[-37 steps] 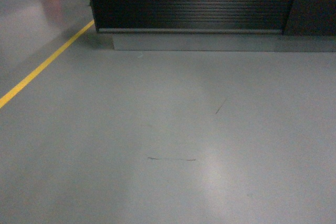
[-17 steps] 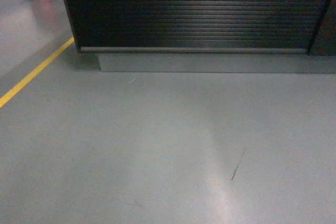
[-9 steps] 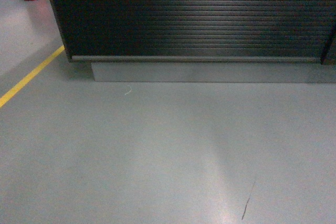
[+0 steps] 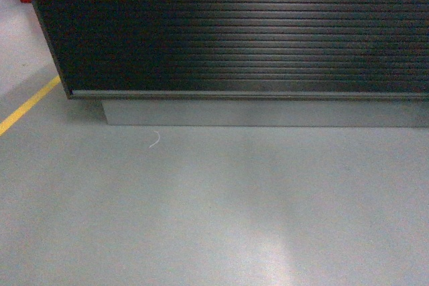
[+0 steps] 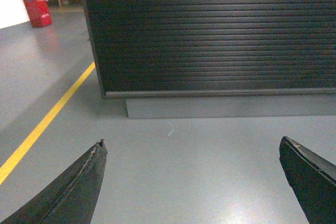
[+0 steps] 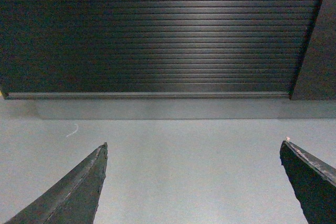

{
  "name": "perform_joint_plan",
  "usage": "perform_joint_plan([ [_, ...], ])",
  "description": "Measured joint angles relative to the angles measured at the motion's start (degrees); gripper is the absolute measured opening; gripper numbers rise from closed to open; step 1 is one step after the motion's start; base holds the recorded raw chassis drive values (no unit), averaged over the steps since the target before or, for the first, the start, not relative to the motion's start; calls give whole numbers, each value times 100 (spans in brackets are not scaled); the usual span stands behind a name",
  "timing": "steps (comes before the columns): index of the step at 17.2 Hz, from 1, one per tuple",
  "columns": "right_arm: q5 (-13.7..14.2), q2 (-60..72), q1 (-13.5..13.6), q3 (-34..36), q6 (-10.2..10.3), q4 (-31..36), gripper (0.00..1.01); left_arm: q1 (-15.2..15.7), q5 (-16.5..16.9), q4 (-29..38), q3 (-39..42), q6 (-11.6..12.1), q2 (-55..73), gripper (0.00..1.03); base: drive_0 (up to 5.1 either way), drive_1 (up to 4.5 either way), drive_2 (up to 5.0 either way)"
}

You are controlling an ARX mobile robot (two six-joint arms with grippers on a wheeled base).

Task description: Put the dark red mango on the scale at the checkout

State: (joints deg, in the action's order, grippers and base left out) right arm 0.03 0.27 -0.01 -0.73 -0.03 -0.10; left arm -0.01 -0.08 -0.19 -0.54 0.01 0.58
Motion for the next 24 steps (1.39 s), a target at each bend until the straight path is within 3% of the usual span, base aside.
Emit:
perform_joint_plan([
  [24,-2,0,0,0,0,-7,98,0,4,4,0,0,0,98,2,411,-408],
])
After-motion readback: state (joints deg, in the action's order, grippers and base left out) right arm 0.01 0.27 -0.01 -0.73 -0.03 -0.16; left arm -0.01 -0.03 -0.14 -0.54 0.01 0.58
